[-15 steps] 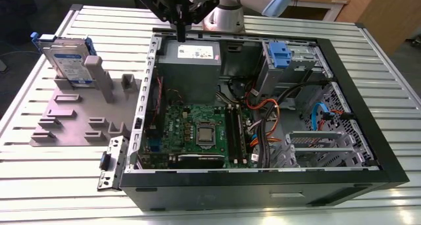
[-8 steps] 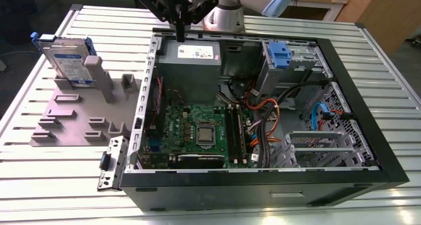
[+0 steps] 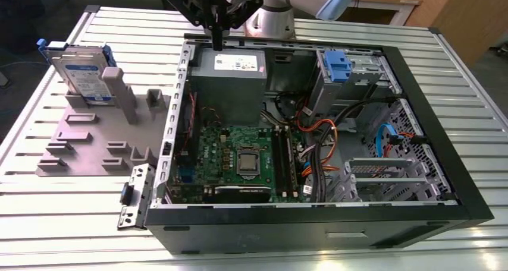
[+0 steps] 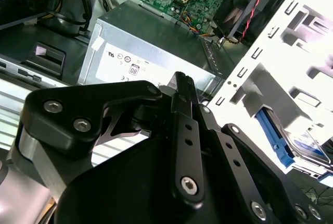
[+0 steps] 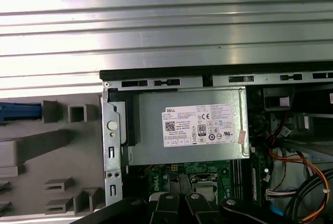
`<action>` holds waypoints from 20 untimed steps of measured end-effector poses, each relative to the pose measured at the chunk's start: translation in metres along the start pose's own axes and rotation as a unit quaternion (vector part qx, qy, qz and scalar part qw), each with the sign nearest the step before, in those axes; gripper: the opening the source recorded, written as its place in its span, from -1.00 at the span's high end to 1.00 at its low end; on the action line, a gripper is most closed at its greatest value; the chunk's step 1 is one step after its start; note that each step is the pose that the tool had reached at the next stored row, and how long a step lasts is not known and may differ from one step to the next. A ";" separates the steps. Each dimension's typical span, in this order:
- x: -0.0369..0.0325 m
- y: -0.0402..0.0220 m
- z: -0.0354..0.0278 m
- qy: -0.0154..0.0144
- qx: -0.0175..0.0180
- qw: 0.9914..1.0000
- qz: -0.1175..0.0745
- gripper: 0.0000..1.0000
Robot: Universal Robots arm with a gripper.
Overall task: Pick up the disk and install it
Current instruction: 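Reach for the disk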
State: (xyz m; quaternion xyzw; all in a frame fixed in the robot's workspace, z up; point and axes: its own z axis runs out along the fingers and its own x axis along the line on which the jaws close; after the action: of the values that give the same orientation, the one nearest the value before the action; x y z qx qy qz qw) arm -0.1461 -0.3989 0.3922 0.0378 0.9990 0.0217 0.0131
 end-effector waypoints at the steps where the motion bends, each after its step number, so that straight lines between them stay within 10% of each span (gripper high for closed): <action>1: 0.0001 0.0000 0.0000 0.000 0.000 1.000 0.000 0.79; 20: 0.0036 -0.0003 -0.0001 0.000 0.000 1.000 0.000 0.79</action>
State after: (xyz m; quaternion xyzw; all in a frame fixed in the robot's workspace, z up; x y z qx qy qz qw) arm -0.1496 -0.3989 0.3922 0.0379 0.9990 0.0217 0.0131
